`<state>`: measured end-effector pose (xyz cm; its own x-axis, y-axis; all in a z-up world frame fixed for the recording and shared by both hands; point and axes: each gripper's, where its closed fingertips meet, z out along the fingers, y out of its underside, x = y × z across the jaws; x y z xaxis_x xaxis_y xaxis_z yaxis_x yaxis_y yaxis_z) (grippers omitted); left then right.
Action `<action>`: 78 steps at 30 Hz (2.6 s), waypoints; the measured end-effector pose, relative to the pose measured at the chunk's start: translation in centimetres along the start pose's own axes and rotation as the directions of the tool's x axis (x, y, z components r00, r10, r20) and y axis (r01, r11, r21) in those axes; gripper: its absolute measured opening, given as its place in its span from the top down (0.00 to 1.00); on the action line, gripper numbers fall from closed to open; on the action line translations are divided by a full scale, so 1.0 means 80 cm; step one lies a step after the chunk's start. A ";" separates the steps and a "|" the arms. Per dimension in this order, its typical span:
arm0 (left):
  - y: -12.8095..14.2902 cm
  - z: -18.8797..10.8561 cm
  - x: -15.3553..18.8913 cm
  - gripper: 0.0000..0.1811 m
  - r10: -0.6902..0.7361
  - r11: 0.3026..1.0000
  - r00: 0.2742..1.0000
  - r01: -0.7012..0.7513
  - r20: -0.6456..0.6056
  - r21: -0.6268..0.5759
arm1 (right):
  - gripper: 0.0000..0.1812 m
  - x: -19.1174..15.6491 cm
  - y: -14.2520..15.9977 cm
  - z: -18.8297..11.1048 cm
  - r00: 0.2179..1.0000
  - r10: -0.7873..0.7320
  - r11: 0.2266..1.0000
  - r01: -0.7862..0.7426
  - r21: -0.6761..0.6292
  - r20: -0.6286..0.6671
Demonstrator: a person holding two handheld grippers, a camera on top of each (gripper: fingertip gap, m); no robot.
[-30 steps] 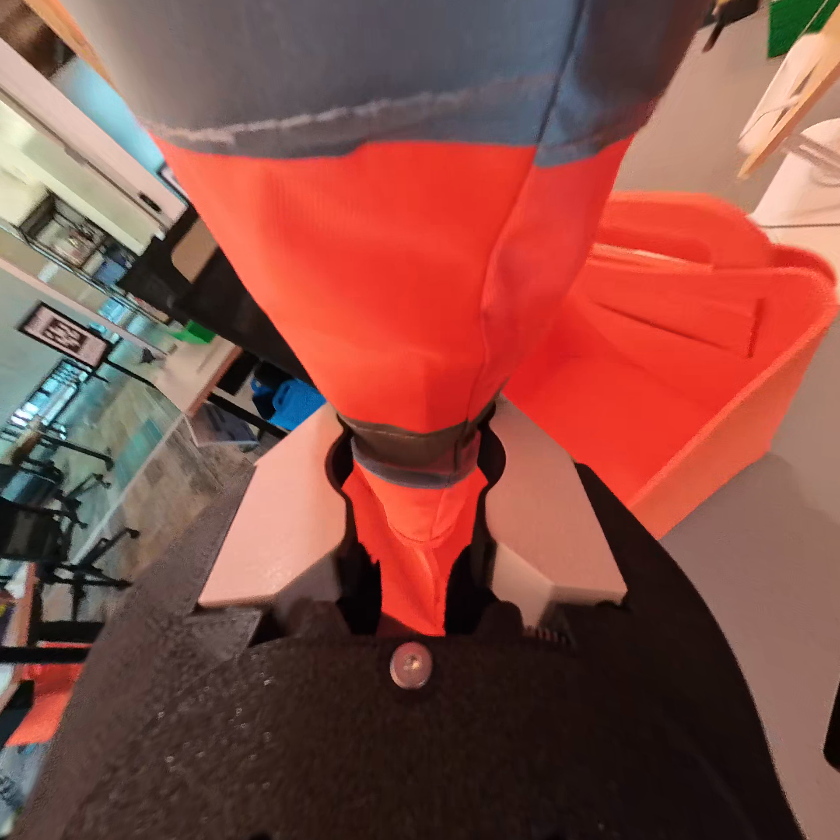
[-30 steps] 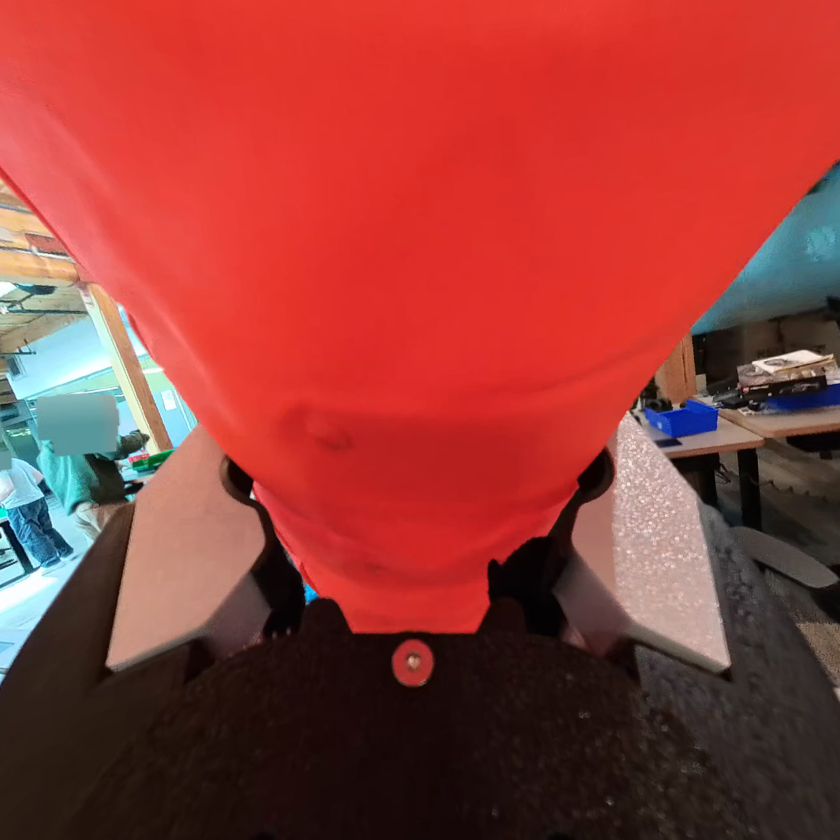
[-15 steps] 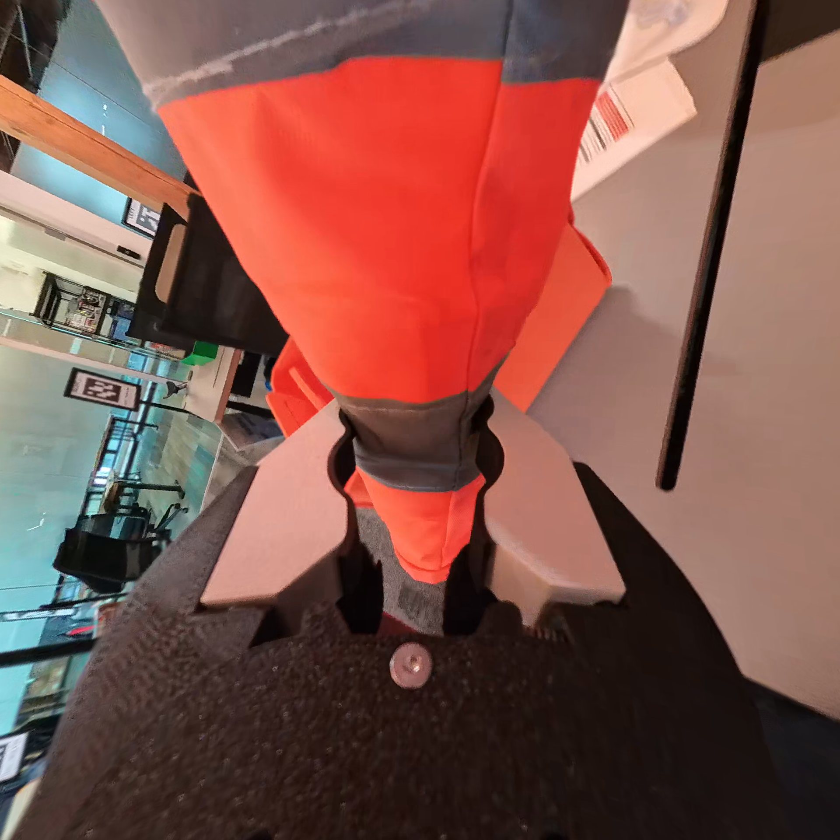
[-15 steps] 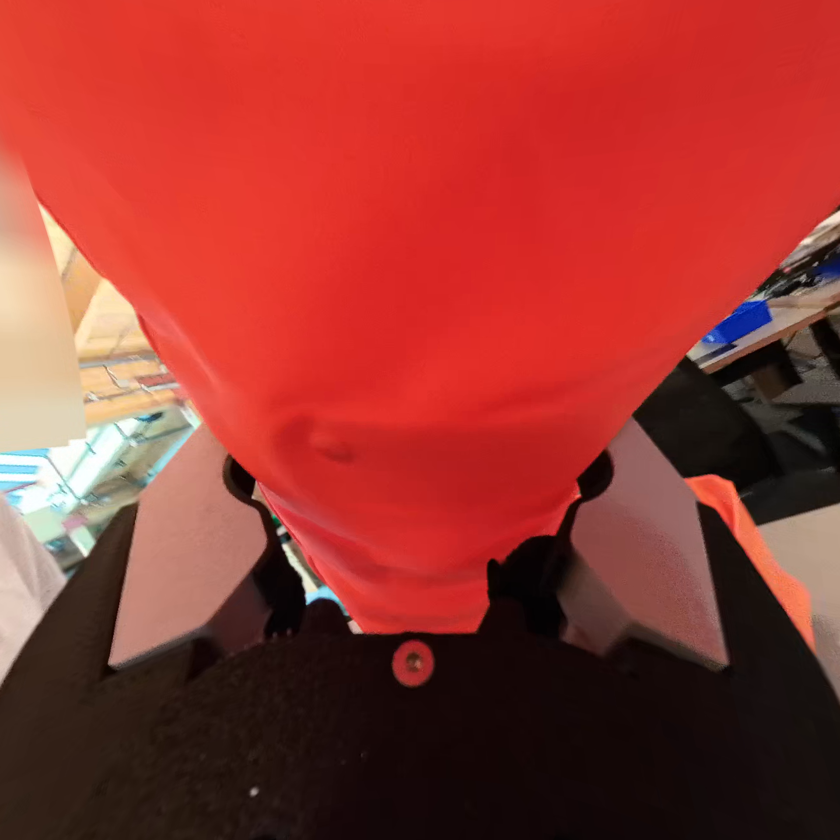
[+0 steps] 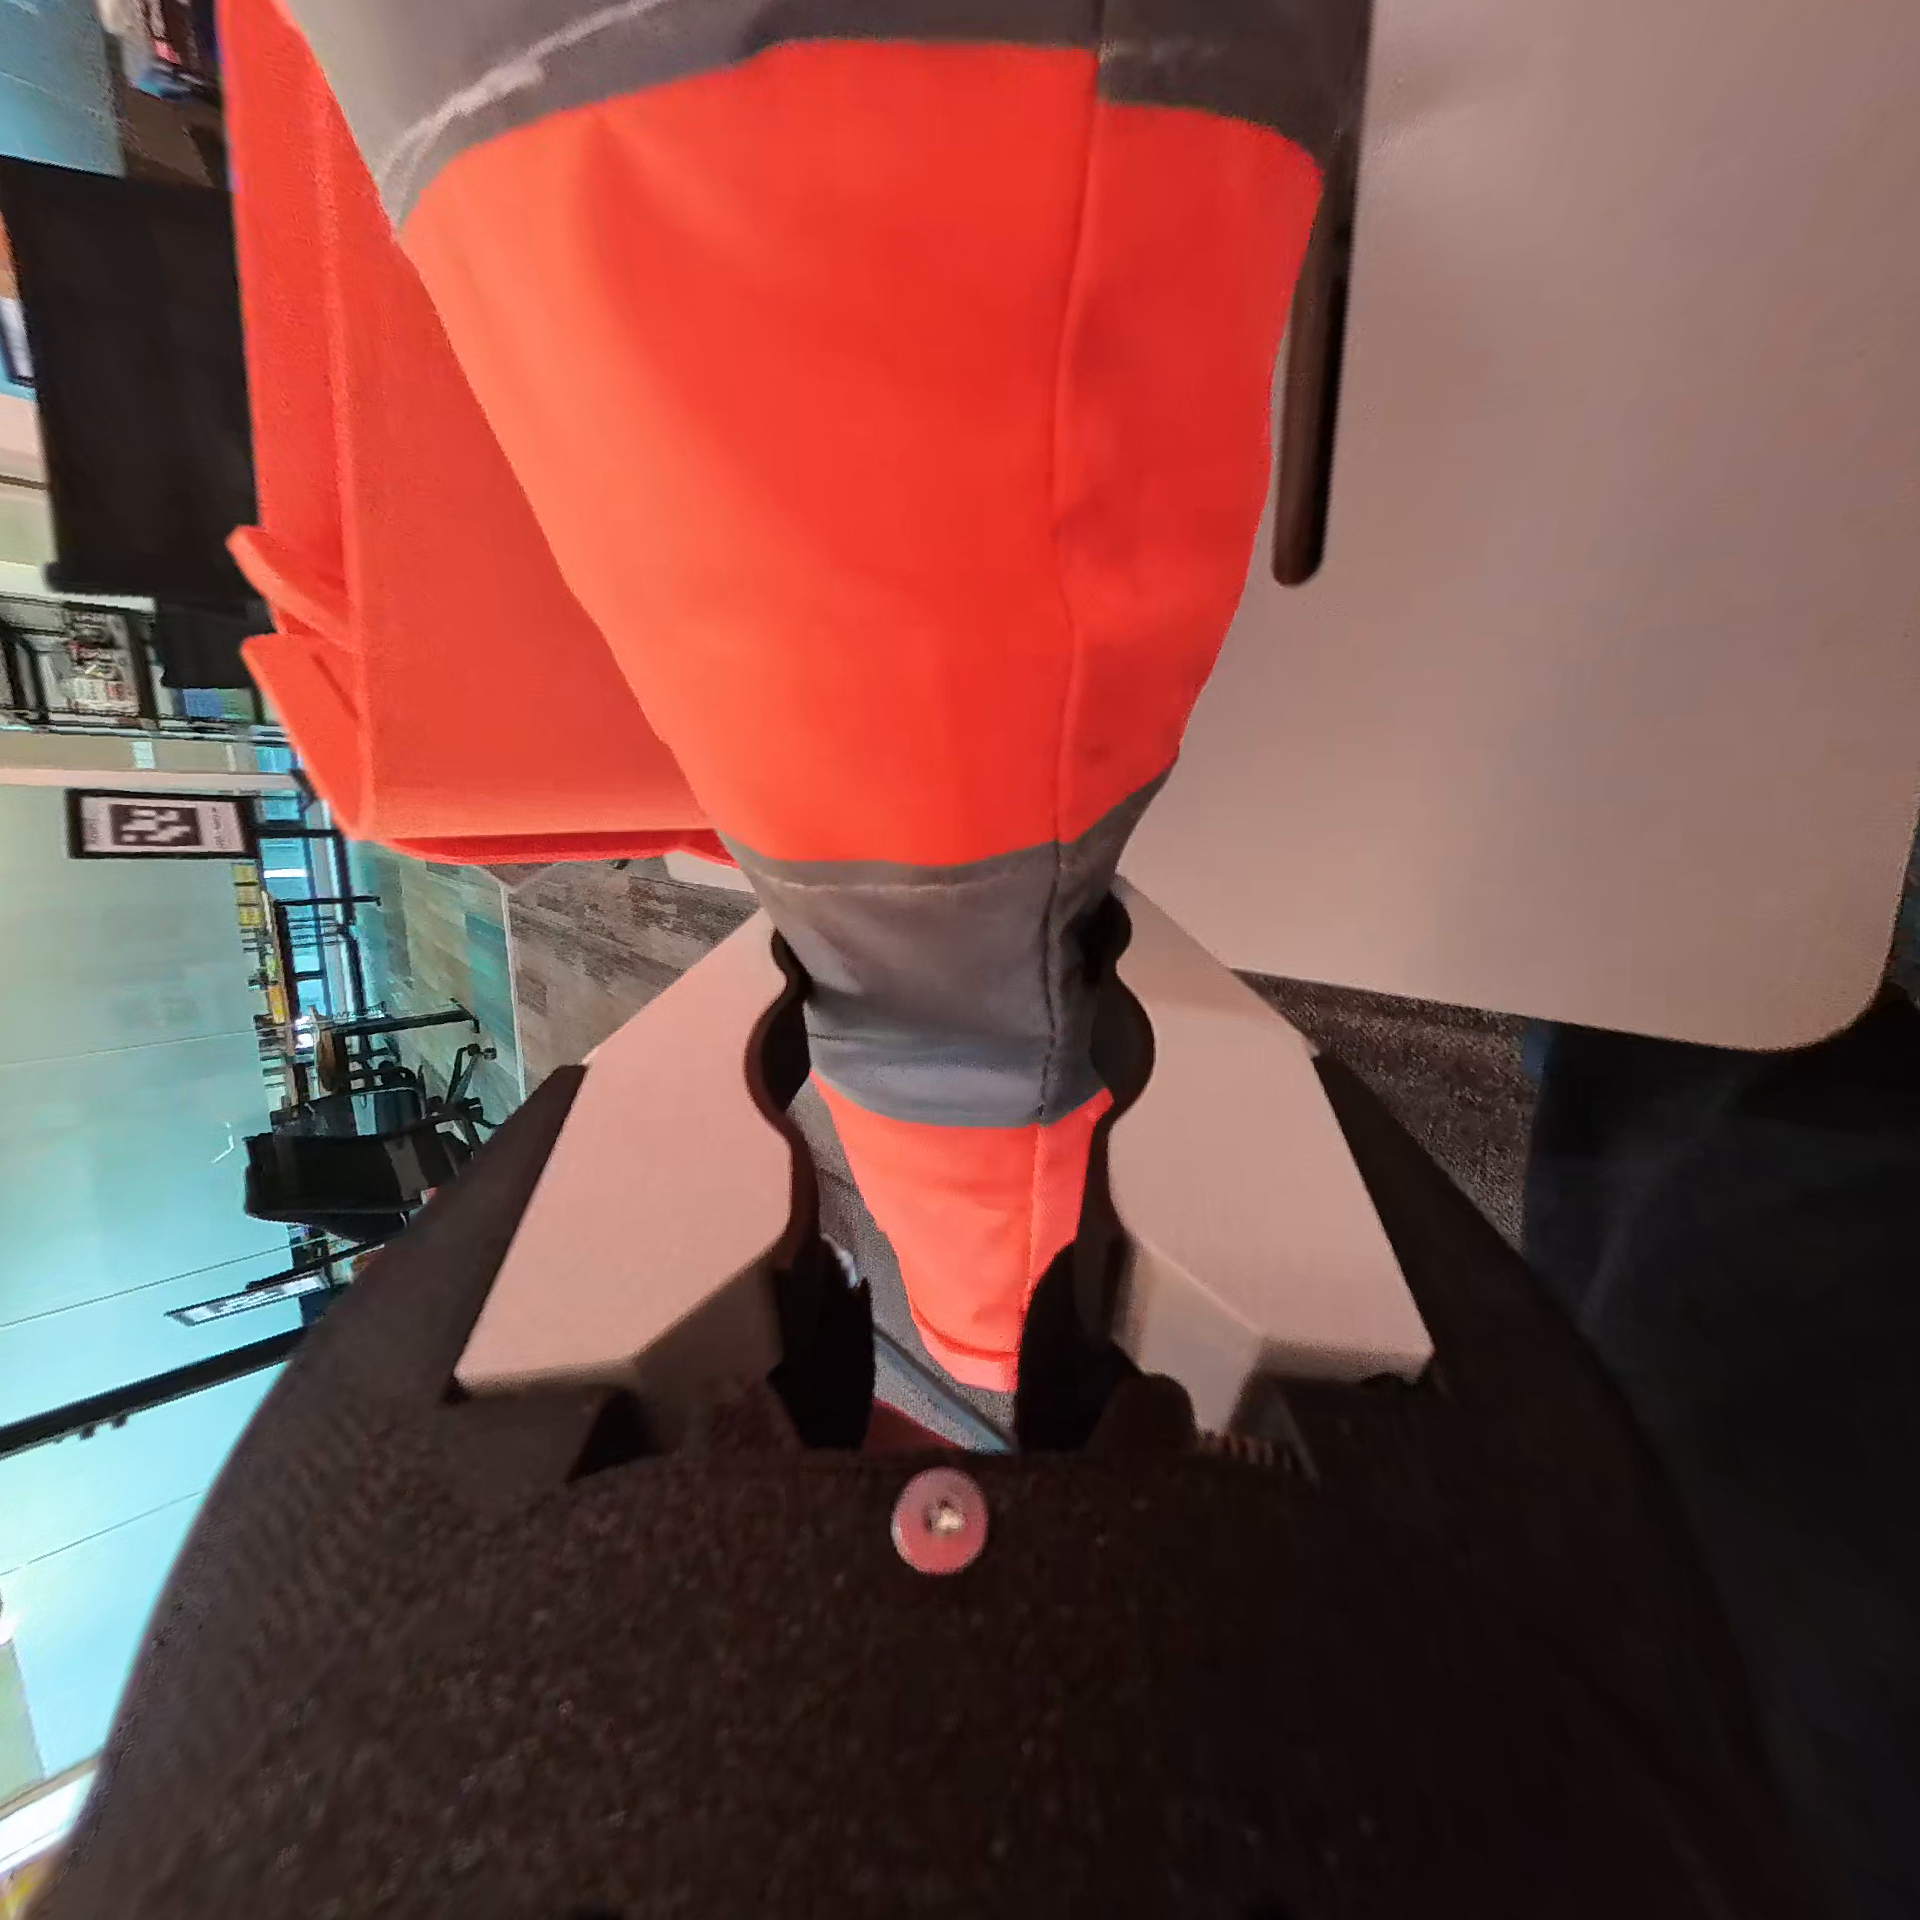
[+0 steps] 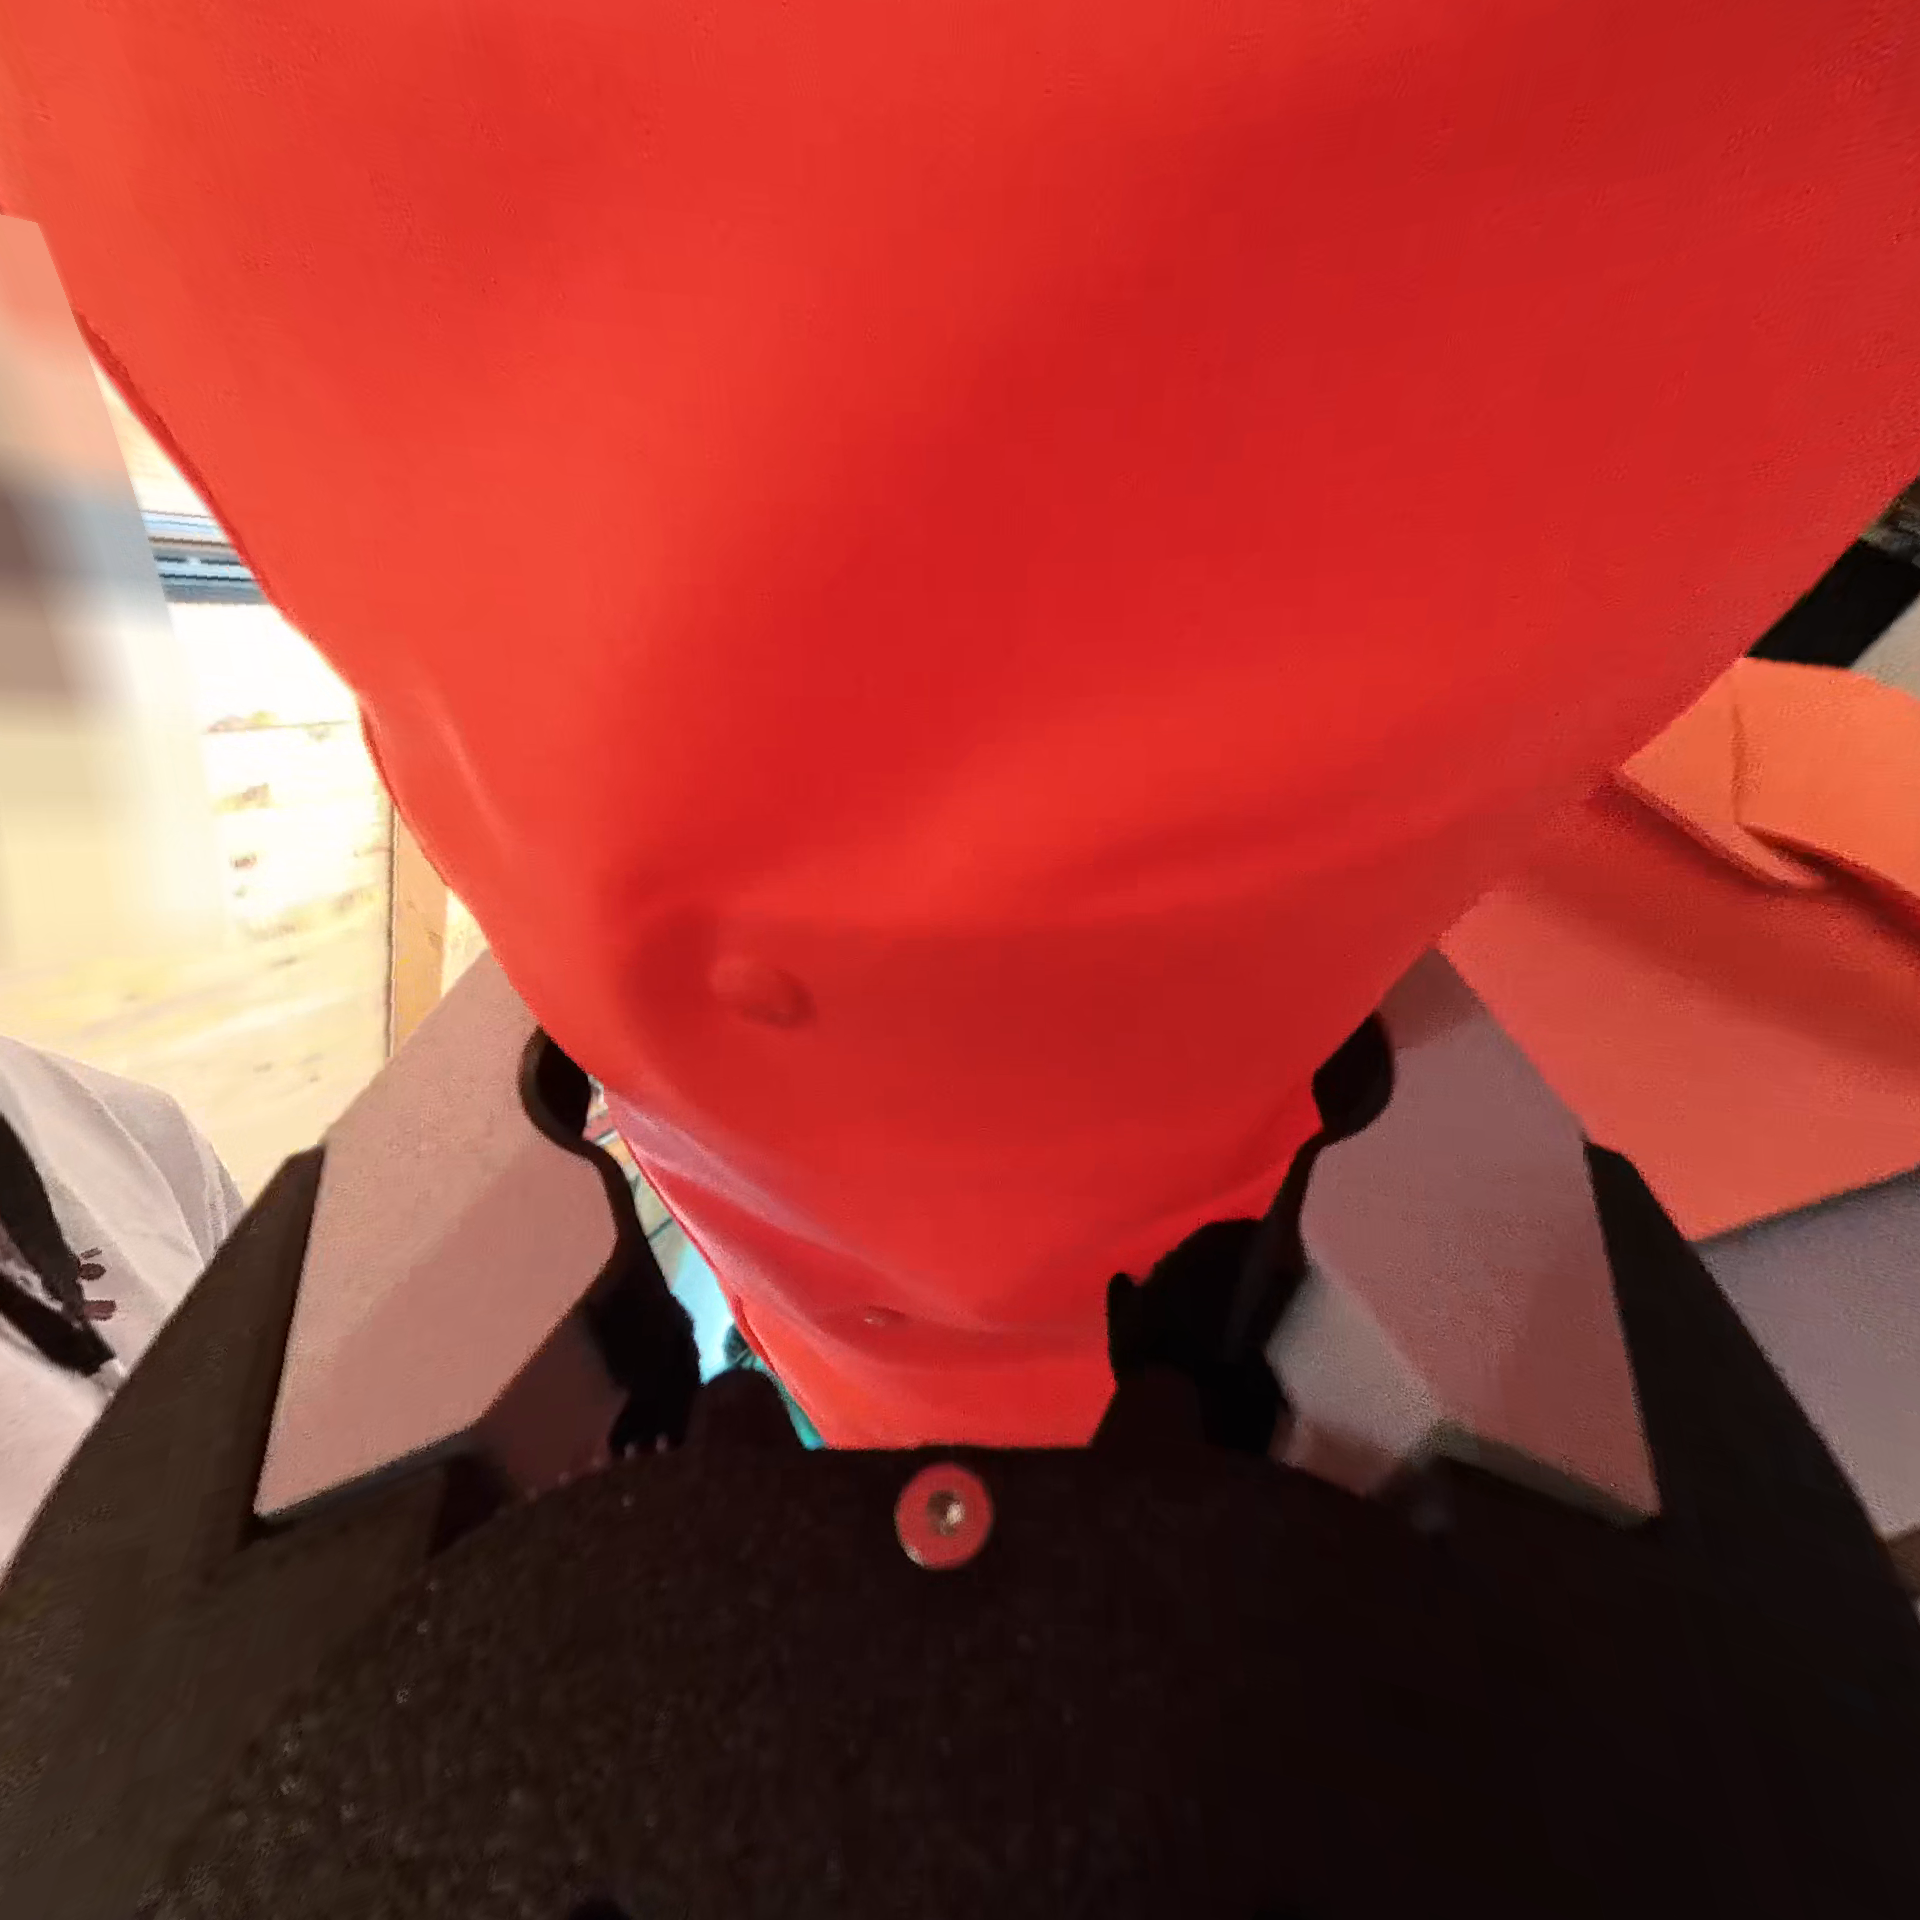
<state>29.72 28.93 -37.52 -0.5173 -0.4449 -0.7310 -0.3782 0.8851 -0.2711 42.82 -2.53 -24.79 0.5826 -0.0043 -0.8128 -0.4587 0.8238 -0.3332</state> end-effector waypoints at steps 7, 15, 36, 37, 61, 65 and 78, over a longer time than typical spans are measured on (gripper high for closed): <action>0.030 0.028 0.059 0.70 0.037 0.996 0.997 -0.042 -0.068 -0.073 | 0.22 0.091 0.034 -0.037 0.991 0.130 0.991 -0.131 -0.012 -0.039; 0.011 0.072 0.081 0.70 0.031 0.994 0.995 -0.041 -0.095 -0.106 | 0.21 0.179 0.018 -0.053 0.973 0.226 0.974 -0.225 0.014 -0.056; -0.028 0.142 0.125 0.68 -0.023 0.990 0.967 -0.015 -0.253 -0.144 | 0.20 0.290 -0.011 -0.059 0.929 0.269 0.952 -0.296 -0.076 -0.255; -0.026 0.145 0.128 0.68 -0.020 0.989 0.966 -0.018 -0.257 -0.146 | 0.19 0.294 -0.008 -0.059 0.928 0.263 0.951 -0.295 -0.088 -0.263; -0.027 0.002 -0.001 0.62 -0.651 0.690 0.540 0.714 -0.534 -0.118 | 0.28 0.032 0.068 -0.123 0.877 -0.220 0.892 0.004 -0.451 -0.427; -0.003 -0.043 -0.035 0.62 -0.661 0.652 0.530 0.756 -0.531 -0.057 | 0.30 -0.034 0.096 -0.107 0.834 -0.388 0.840 0.145 -0.523 -0.392; 0.044 -0.128 -0.036 0.62 -0.661 0.629 0.539 0.777 -0.522 0.005 | 0.38 -0.115 0.192 -0.127 0.778 -0.503 0.773 0.212 -0.598 -0.375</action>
<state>22.03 31.90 -29.97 -0.4293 -0.8962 0.1121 -0.6363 0.2120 -0.7417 23.59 4.38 -27.26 0.4323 -0.6310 -0.6441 -0.6325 0.2969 -0.7154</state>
